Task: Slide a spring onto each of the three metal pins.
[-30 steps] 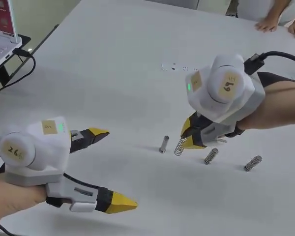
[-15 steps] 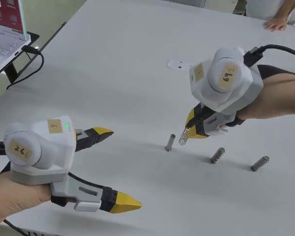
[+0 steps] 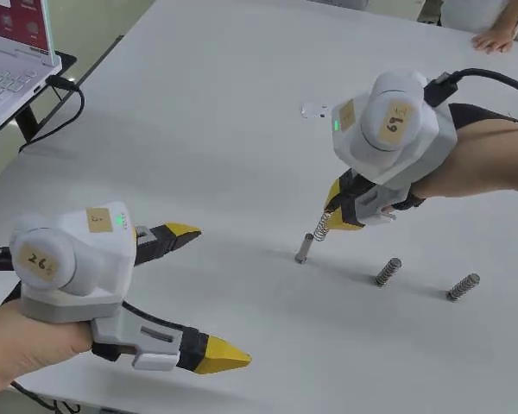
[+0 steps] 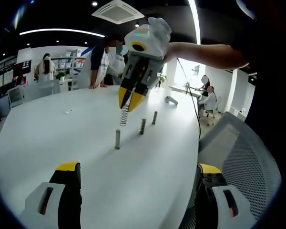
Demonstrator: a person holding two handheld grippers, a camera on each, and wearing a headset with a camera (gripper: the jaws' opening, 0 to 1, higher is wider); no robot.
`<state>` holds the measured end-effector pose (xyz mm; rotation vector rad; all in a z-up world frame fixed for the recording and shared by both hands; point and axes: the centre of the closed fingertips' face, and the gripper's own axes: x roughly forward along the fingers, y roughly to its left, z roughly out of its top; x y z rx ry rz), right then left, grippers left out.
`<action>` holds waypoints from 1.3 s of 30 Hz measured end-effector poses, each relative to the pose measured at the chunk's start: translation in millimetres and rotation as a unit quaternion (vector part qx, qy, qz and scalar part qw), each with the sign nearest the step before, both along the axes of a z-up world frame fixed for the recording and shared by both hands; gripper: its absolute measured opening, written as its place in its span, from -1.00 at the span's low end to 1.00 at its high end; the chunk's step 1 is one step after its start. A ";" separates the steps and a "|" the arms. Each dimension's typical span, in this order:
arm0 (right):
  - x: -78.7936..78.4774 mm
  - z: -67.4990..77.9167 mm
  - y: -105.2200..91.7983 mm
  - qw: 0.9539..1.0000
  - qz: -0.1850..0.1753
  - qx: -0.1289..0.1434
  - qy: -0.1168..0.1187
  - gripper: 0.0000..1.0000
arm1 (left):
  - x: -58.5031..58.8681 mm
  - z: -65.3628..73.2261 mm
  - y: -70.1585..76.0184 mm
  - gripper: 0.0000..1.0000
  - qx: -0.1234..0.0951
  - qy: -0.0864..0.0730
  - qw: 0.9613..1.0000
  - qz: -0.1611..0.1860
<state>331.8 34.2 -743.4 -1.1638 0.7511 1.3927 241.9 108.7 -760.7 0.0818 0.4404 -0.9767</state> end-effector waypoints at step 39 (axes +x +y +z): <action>11.9 -13.6 3.4 1.000 0.005 -0.014 0.000 -0.87 | -2.1 -3.4 3.3 0.96 0.001 0.008 1.000 0.009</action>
